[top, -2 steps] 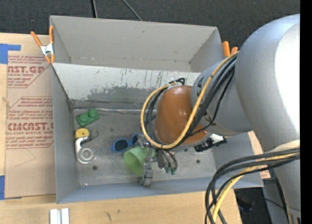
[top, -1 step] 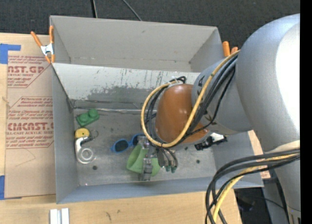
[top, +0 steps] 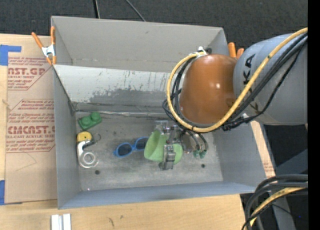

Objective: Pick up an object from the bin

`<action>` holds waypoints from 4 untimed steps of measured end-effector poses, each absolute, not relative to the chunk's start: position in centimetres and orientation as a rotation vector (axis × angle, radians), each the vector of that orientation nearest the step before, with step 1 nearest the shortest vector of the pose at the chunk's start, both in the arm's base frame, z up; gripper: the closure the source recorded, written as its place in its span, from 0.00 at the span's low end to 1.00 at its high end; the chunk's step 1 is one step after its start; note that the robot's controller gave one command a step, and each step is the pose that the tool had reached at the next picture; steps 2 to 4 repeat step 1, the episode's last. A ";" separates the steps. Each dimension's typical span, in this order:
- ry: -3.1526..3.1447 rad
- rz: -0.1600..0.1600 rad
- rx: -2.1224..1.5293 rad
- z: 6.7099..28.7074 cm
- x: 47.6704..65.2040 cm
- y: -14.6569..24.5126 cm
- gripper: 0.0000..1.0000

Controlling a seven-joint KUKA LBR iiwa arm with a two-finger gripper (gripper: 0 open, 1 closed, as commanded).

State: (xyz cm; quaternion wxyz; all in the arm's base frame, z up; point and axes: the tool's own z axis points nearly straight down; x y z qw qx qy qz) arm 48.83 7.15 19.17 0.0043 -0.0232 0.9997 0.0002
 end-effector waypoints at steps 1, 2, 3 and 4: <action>3.135 0.002 -0.056 23.2 49.0 7.1 1.00; 3.135 0.002 -0.056 23.2 49.0 7.1 1.00; 3.135 0.002 -0.056 23.2 49.0 7.1 1.00; 3.135 0.002 -0.056 23.2 49.0 7.1 1.00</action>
Offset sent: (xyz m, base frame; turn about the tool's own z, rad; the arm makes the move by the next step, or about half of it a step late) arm 0.0006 -0.0013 0.0379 0.0124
